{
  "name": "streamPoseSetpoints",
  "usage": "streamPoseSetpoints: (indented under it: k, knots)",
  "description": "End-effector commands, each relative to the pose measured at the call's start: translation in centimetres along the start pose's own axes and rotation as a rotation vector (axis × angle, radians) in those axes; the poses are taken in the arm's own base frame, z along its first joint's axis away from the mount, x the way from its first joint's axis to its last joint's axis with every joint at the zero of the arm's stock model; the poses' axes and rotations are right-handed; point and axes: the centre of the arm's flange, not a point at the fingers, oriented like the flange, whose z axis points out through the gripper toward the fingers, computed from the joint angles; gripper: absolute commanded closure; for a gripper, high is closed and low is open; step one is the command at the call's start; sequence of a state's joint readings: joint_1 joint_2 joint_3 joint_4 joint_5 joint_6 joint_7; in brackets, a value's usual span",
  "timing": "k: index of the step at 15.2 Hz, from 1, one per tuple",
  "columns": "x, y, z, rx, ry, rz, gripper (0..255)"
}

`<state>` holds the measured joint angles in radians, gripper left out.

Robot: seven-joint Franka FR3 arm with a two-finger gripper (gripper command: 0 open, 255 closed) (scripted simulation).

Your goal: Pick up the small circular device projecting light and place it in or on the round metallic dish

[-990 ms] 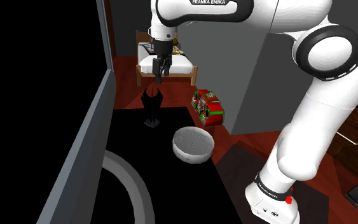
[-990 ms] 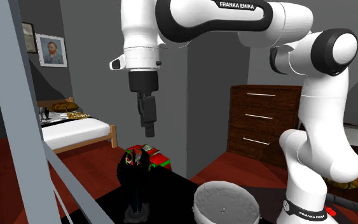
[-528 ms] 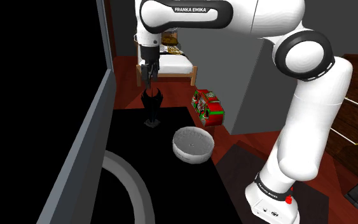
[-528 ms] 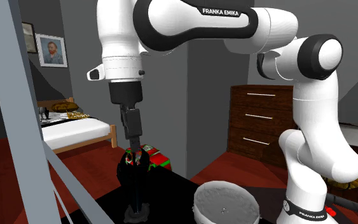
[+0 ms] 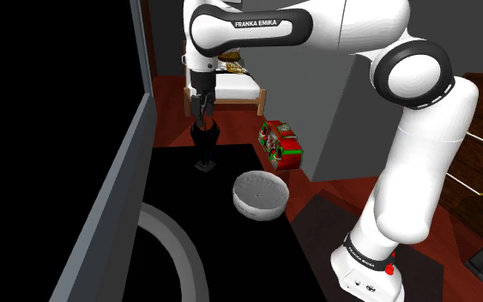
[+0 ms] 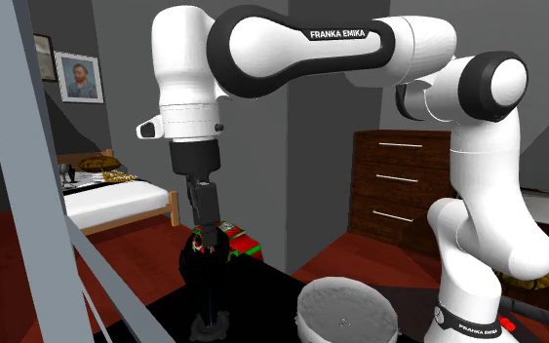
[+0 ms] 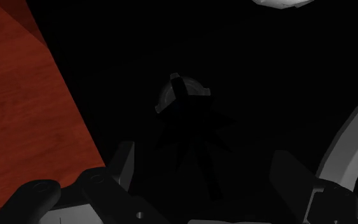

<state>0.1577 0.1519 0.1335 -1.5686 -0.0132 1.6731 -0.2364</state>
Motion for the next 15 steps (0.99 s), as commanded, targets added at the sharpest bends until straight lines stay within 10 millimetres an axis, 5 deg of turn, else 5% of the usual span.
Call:
streamPoseSetpoints:
  k: [1, 3, 4, 15]
  knots:
    - [0.0, 0.0, 0.0, 0.0, 0.0, 0.0, 0]
    - [0.0, 0.0, 0.0, 0.0, 0.0, 0.0, 0]
    - [0.0, 0.0, 0.0, 0.0, 0.0, 0.0, 255]
    - [-0.1, 0.0, -1.0, 0.0, 0.0, 0.0, 255]
